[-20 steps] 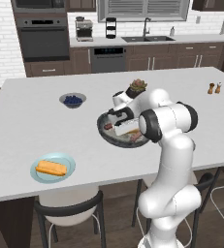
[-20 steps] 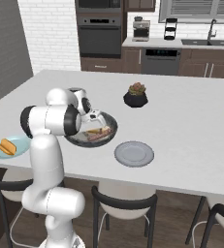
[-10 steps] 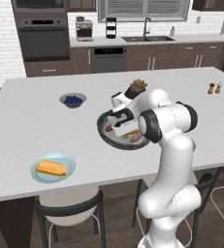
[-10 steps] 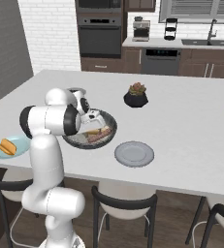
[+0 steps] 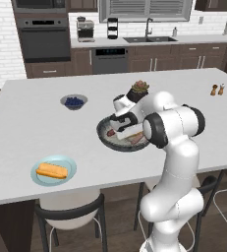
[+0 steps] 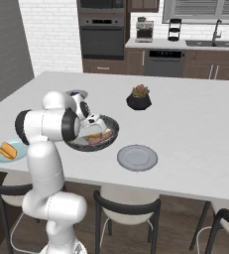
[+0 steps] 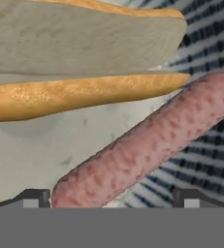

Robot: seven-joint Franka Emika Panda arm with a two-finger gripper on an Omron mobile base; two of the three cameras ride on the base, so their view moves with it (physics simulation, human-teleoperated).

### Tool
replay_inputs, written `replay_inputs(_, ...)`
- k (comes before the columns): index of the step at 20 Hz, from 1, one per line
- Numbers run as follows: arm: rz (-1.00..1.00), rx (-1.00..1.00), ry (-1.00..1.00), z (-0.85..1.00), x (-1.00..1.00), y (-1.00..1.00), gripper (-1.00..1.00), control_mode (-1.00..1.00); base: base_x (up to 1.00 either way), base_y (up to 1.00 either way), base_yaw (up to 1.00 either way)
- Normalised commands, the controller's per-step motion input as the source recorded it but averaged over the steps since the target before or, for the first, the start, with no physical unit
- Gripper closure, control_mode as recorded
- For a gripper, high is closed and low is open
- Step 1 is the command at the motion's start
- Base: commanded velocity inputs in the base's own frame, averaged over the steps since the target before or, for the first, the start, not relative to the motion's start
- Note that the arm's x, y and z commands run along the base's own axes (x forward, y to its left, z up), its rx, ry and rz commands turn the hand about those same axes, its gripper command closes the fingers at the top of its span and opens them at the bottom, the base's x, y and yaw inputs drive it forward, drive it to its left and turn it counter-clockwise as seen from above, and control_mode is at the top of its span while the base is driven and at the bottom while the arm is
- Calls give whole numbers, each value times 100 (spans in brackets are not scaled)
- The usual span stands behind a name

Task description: Place one bun and one sausage from the bowl on each plate.

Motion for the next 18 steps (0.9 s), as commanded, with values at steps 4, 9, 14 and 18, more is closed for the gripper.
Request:
replay_inputs(4, -6, 0, -21, 0, -9, 0, -100, -100, 0, 0, 0)
replay_inputs(9, -1, 0, -21, -38, 1, 0, -100, -100, 0, 0, 0)
replay_inputs(14, 0, -1, -3, -40, 24, 1, -100, -100, 0, 0, 0)
replay_inputs(18, 0, 0, 0, -16, 25, 0, 100, -100, 0, 0, 0)
